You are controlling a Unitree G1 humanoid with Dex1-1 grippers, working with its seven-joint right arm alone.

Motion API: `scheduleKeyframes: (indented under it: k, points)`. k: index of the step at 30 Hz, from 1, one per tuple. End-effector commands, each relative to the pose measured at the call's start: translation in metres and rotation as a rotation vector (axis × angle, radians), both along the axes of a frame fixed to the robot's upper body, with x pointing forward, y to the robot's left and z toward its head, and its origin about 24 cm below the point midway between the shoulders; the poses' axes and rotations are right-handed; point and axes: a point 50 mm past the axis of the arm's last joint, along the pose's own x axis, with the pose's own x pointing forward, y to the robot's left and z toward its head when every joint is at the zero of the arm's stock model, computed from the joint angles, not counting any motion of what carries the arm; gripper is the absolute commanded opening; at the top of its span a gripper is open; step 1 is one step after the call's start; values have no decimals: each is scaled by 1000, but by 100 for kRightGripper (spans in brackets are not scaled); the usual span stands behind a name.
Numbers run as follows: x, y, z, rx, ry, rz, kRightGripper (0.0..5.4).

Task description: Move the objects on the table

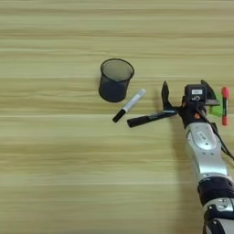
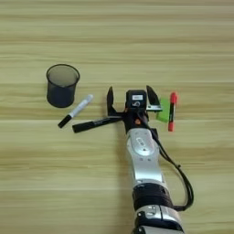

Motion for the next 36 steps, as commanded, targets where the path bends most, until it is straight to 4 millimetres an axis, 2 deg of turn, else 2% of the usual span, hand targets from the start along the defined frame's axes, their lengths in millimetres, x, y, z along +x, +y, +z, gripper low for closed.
scheduleKeyframes:
  k: [1,13,19,36]
  points:
    - [15,-2,34,-39,-125,10,538]
    - [14,-9,36,-54,-134,-43,538]
    - [7,-28,36,-41,-135,-166,538]
    - [-24,-51,10,-4,-23,-304,538]
